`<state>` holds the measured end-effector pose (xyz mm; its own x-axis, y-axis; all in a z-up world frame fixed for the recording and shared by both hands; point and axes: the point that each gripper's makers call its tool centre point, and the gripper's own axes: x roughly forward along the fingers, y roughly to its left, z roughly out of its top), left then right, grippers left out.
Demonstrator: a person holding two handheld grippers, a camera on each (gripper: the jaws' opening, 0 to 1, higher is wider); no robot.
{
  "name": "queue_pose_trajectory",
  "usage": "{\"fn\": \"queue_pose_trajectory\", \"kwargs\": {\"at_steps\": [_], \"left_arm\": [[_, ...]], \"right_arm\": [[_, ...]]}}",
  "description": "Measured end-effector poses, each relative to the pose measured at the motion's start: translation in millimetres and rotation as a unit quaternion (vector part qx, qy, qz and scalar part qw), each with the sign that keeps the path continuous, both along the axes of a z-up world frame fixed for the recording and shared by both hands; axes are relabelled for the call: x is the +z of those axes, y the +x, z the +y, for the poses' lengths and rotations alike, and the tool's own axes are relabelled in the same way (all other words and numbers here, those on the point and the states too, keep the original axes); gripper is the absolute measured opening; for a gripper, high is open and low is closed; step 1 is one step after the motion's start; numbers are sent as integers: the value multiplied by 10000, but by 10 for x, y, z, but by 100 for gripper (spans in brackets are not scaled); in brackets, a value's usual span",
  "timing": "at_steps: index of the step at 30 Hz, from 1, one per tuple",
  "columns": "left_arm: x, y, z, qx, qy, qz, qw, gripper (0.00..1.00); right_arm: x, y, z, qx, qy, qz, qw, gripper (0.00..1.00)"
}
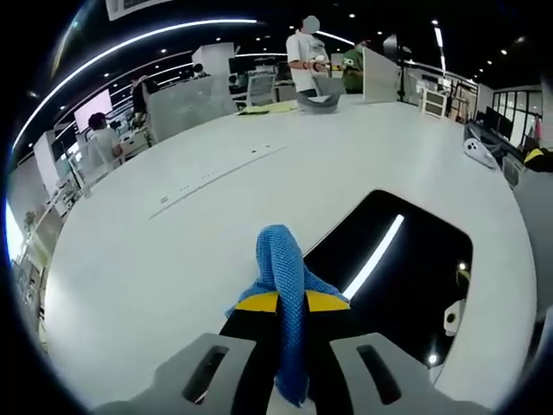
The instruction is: Wipe the mirror surface with the cleaning cloth until all visible marks leave the cleaned area.
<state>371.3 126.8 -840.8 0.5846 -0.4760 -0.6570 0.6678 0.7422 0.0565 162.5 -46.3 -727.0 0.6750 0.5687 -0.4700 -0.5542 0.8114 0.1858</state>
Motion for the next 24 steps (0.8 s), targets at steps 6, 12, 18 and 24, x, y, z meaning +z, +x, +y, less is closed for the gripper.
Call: {"fn": "queue_pose_trajectory", "kwargs": {"at_steps": [6,12,18,24], "left_arm": [[2,-1,-35,-3,-36,0,10000,7],[10,-14,-81,-59,-25,-2,10000,7],[11,-20,-129,-143,21,-34,9999,7],[3,-12,-166,-150,15,-29,9999,7]], "right_arm": [[-3,-1,-11,-22,10,3,10000,96],[-5,8,-11,-41,29,-3,10000,96],[0,19,-12,-48,5,-32,10000,97],[26,4,11,-28,68,-24,10000,97]]}}
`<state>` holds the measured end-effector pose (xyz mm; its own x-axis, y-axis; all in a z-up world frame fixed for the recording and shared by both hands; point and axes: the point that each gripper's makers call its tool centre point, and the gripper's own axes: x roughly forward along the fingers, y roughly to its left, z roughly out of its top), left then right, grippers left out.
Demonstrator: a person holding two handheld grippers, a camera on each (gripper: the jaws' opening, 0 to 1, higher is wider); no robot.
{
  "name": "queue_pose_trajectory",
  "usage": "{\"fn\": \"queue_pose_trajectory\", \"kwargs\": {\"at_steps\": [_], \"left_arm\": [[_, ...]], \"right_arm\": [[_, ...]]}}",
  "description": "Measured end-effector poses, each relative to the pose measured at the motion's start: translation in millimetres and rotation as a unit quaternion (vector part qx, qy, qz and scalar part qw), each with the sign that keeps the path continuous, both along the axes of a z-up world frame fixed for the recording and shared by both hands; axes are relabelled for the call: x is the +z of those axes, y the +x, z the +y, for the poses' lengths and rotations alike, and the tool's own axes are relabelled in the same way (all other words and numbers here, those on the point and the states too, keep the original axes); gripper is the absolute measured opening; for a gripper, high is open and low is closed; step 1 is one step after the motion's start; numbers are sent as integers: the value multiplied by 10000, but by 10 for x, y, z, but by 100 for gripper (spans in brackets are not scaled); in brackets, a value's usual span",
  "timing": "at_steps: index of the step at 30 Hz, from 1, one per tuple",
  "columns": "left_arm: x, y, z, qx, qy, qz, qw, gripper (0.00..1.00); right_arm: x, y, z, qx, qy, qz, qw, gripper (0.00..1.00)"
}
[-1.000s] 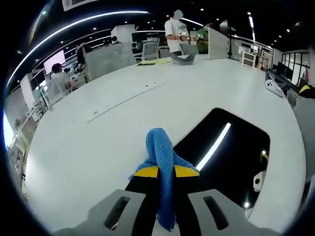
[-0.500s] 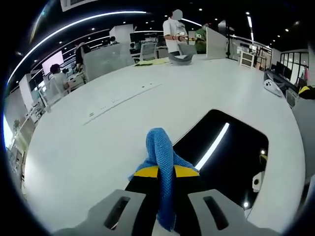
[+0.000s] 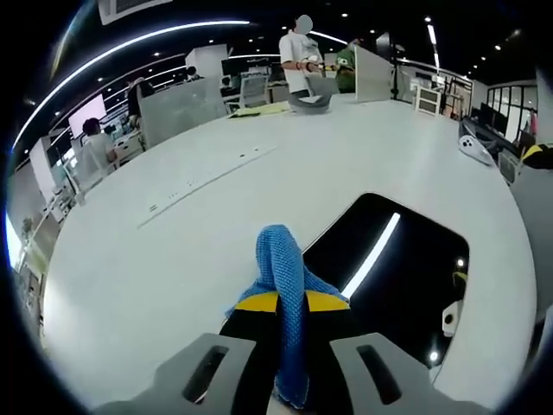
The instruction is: Wipe the mirror surface with the cleaning cloth until all visible marks leave the cleaned area.
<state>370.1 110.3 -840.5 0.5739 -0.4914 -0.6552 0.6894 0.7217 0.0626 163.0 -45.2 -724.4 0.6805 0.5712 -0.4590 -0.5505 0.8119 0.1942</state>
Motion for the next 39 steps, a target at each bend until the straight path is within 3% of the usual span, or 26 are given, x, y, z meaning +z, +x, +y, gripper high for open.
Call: {"fn": "queue_pose_trajectory", "kwargs": {"at_steps": [39], "left_arm": [[-4,-21,-424,-335,8,11,9994,7]], "right_arm": [[5,25,0,-37,129,25,9999,96]]}}
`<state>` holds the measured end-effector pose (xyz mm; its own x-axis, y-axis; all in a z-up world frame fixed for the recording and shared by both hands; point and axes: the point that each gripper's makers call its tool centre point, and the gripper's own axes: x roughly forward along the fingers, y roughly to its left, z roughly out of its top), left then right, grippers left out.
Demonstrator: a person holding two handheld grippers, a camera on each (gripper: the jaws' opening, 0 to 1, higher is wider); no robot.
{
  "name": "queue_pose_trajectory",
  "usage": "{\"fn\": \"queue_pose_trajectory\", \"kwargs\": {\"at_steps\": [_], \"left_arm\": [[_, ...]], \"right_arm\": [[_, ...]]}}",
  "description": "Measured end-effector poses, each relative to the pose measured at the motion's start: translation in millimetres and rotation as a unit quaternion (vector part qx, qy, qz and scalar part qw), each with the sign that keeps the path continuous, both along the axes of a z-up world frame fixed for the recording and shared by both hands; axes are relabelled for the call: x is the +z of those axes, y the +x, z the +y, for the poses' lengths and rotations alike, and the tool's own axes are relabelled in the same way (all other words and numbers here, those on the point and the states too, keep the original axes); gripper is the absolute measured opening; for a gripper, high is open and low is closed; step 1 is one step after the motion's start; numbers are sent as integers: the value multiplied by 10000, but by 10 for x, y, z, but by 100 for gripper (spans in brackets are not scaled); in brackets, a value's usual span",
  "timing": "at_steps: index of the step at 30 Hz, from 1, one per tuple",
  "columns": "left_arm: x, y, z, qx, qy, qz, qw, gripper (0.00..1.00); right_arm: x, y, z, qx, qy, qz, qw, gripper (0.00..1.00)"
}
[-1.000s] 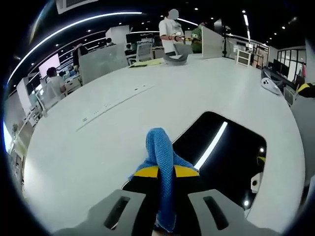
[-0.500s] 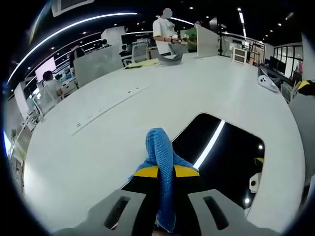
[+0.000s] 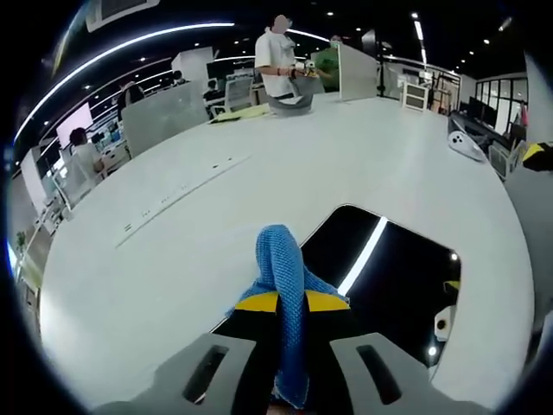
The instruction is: Wipe the mirror surface with the cleaning cloth until all visible marks leave the cleaned area.
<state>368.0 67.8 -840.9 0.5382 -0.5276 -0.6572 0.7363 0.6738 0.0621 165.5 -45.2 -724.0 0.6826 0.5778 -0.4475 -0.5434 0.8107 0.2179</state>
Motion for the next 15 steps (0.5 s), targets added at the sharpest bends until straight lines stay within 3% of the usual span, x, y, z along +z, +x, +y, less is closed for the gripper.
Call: {"fn": "queue_pose_trajectory", "kwargs": {"at_steps": [15], "left_arm": [[-5,-21,-278,-212,-33,-1,9998,7]], "right_arm": [[-46,-7,-47,-41,18,64,10000,96]]}}
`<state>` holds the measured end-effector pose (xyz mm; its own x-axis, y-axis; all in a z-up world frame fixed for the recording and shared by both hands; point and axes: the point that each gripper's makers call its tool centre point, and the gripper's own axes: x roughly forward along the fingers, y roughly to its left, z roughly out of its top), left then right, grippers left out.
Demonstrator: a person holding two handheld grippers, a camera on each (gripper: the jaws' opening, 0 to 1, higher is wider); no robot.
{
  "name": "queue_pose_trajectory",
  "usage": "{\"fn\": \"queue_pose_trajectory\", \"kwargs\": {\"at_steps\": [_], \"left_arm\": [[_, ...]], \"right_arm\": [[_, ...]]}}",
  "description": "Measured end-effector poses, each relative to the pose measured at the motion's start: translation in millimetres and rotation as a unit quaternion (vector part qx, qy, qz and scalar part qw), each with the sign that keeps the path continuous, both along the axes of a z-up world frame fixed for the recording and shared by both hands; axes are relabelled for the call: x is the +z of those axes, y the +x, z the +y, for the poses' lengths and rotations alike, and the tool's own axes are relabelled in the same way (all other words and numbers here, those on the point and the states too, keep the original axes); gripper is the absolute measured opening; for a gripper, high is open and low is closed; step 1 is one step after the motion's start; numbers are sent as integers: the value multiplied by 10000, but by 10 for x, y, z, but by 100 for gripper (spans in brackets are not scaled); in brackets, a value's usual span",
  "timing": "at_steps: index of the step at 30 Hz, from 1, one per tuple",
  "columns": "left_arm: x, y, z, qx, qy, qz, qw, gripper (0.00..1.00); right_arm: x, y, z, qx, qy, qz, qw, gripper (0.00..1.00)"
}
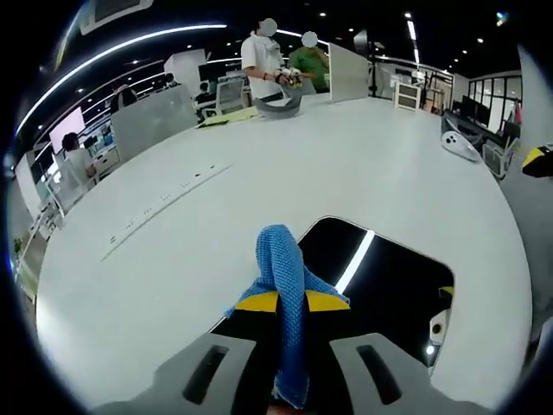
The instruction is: Wipe the mirror surface with the cleaning cloth until all visible marks leave the cleaned area.
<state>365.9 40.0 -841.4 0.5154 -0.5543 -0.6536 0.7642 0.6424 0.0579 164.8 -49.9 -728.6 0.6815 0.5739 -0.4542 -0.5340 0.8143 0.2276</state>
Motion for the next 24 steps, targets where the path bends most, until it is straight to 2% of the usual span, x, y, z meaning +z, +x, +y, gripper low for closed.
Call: {"fn": "queue_pose_trajectory", "kwargs": {"at_steps": [24], "left_arm": [[0,-39,-286,-224,-65,10,9997,7]], "right_arm": [[-8,-20,-73,-108,38,43,9999,95]]}}
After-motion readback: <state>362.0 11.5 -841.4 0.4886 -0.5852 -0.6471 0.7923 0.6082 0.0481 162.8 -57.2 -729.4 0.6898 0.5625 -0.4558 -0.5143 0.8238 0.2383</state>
